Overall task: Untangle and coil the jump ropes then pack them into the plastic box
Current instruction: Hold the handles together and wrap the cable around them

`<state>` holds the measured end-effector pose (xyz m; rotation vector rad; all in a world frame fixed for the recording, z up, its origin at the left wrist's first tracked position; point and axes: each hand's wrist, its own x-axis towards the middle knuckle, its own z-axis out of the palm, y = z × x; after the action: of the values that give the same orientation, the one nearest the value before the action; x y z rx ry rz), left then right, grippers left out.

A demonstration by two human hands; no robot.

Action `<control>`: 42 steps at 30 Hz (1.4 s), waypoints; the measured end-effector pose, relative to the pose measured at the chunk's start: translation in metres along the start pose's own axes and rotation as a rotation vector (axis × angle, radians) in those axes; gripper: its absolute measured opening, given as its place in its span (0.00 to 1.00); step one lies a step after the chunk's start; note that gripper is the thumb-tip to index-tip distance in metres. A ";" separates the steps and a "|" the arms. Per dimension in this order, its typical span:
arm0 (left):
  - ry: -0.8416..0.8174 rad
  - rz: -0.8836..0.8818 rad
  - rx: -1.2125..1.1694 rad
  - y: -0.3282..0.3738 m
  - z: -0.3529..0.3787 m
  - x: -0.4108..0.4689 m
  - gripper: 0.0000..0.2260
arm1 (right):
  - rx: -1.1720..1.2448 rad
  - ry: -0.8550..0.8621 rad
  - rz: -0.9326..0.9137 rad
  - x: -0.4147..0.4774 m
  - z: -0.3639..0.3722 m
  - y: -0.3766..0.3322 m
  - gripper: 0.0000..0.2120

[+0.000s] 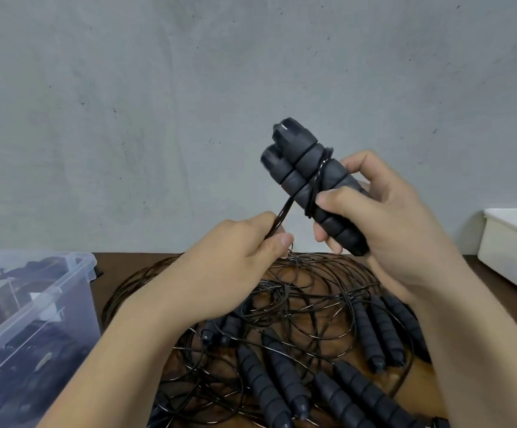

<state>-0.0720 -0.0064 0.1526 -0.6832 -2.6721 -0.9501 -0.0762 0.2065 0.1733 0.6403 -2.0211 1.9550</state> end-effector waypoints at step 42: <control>0.150 0.136 -0.532 -0.008 0.006 0.010 0.15 | 0.222 -0.223 -0.121 -0.003 0.000 -0.003 0.15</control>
<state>-0.0852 -0.0045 0.1473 -0.8389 -2.2148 -1.6202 -0.0723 0.2069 0.1741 1.0492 -1.8463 2.1337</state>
